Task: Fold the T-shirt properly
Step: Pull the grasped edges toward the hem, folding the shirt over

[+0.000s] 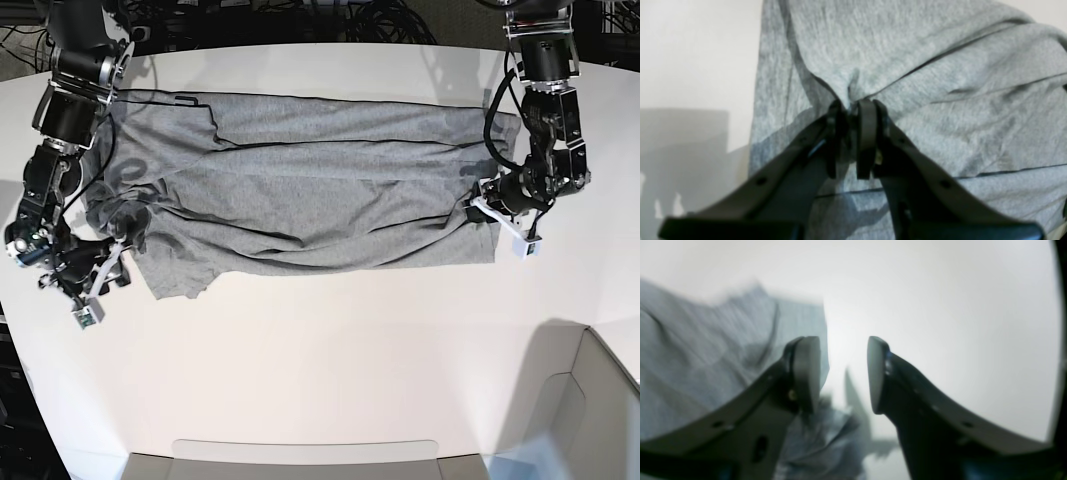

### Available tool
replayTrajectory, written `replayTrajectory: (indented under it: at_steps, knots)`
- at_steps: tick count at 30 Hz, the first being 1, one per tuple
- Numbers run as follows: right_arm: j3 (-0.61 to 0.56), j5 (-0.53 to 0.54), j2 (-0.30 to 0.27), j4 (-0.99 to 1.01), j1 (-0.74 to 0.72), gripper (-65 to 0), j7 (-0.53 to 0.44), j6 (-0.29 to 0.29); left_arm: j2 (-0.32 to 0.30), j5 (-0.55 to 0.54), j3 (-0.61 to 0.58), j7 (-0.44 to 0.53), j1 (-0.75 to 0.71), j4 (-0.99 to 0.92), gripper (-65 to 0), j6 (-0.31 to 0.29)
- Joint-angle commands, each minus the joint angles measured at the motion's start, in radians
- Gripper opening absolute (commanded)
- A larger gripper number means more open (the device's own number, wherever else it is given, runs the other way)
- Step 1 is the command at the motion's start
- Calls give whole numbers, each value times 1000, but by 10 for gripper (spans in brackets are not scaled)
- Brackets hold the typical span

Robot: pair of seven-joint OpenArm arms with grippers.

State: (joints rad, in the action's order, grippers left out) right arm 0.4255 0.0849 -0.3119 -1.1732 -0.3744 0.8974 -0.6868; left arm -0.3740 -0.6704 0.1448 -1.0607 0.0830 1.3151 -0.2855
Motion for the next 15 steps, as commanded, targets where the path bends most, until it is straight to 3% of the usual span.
replayTrajectory:
  at_steps: [1,7,15]
  knots:
    - [5,-3,-22,37,-70,-379,-30,-11,-12,4,3,-5,11,10,-569,1]
    - [8,-87,-20,335,-143,-389,-260,-11,-10,-1,3,-5,11,10,-569,2]
    - [5,-93,-22,582,-180,-389,-404,-11,-10,-1,3,-6,11,10,-569,2]
